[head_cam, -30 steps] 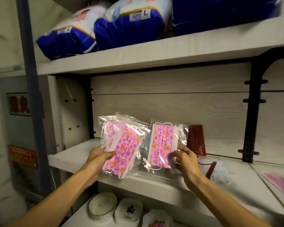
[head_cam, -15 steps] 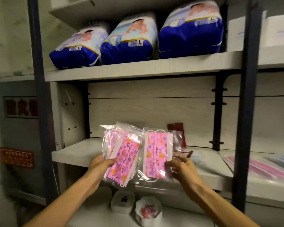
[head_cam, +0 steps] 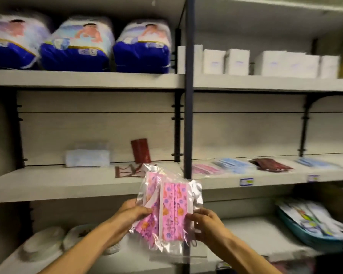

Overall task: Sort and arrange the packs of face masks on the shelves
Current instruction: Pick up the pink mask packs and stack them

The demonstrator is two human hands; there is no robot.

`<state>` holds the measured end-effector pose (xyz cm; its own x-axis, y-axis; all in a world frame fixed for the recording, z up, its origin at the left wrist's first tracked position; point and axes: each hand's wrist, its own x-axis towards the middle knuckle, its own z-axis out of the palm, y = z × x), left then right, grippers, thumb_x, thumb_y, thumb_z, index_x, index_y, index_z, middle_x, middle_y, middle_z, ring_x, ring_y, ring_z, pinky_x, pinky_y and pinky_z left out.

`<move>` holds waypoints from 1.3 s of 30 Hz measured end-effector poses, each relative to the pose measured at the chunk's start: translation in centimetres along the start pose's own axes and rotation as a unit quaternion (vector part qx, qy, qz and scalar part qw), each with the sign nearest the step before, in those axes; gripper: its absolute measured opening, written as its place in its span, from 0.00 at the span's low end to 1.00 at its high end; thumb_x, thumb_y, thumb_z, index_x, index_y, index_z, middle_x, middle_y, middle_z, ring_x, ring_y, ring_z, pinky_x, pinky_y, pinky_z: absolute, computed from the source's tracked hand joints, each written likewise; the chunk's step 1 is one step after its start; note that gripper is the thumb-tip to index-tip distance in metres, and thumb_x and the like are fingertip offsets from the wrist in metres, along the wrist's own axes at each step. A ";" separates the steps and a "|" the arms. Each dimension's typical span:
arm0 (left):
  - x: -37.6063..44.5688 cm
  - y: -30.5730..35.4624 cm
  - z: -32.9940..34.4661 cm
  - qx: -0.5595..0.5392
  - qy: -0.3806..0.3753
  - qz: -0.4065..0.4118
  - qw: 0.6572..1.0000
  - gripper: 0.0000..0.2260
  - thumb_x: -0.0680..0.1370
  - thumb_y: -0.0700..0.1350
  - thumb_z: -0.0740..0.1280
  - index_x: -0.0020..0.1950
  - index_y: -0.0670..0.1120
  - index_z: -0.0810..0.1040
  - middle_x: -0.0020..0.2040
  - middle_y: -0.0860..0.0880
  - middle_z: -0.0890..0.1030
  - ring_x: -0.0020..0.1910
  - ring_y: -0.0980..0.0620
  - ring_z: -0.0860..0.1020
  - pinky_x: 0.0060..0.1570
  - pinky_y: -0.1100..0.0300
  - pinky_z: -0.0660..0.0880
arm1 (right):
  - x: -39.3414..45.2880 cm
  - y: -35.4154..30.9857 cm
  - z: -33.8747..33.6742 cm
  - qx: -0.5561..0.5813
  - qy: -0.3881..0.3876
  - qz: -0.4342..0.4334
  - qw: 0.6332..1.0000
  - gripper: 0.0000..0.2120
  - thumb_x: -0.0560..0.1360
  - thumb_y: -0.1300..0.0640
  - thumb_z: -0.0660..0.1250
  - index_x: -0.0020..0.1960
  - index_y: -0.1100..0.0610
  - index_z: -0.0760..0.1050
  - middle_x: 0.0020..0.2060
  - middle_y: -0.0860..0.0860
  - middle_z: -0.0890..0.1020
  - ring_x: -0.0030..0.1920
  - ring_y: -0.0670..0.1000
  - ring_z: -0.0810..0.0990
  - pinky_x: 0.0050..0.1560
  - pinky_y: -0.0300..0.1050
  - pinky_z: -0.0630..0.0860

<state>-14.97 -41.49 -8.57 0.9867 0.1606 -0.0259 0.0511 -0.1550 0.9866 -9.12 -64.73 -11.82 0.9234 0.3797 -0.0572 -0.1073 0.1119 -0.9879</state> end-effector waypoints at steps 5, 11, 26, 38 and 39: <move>1.3 1.0 7.6 -0.005 -0.066 0.017 0.998 0.08 0.79 0.33 0.66 0.56 0.39 0.81 0.48 0.42 0.87 0.49 0.46 0.86 0.50 0.54 0.82 | -2.4 -0.5 -5.7 0.026 0.069 0.015 0.997 0.04 0.77 0.68 0.64 0.52 0.65 0.77 0.44 0.64 0.84 0.43 0.61 0.81 0.50 0.60 0.80; 4.8 0.8 14.6 -0.039 -0.072 0.014 0.997 0.09 0.80 0.39 0.67 0.60 0.42 0.80 0.50 0.42 0.87 0.50 0.43 0.86 0.52 0.50 0.82 | -1.8 -1.3 -11.4 -0.003 0.155 -0.021 0.988 0.09 0.77 0.70 0.66 0.57 0.67 0.76 0.45 0.61 0.86 0.38 0.57 0.86 0.34 0.49 0.81; 22.8 6.5 23.0 -0.002 0.044 0.045 0.998 0.21 0.77 0.30 0.67 0.65 0.49 0.71 0.52 0.46 0.84 0.43 0.51 0.86 0.39 0.58 0.83 | 17.5 -9.5 -22.2 -0.074 0.092 -0.072 0.990 0.22 0.77 0.68 0.67 0.69 0.58 0.71 0.46 0.53 0.86 0.42 0.54 0.87 0.38 0.47 0.82; 33.9 5.7 20.1 0.325 0.205 -0.008 0.923 0.49 0.72 0.52 0.73 0.81 0.47 0.43 0.79 0.44 0.62 0.74 0.41 0.68 0.69 0.48 0.71 | 33.3 -10.6 -20.2 -0.262 0.047 -0.145 0.953 0.14 0.71 0.62 0.66 0.57 0.56 0.72 0.53 0.57 0.83 0.51 0.61 0.83 0.53 0.57 0.81; 34.2 5.3 20.0 0.350 0.207 -0.023 0.913 0.48 0.74 0.53 0.72 0.82 0.44 0.42 0.81 0.43 0.55 0.77 0.41 0.62 0.74 0.49 0.65 | 33.5 -10.3 -20.0 -0.320 0.043 -0.145 0.935 0.14 0.72 0.60 0.67 0.57 0.56 0.72 0.53 0.55 0.82 0.53 0.60 0.82 0.56 0.54 0.80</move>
<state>22.12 -56.30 -7.45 0.8459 0.5142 0.1414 0.3197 -0.7012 0.6372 30.33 -71.56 -6.48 0.9088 0.3404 0.2414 0.3690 -0.3854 -0.8458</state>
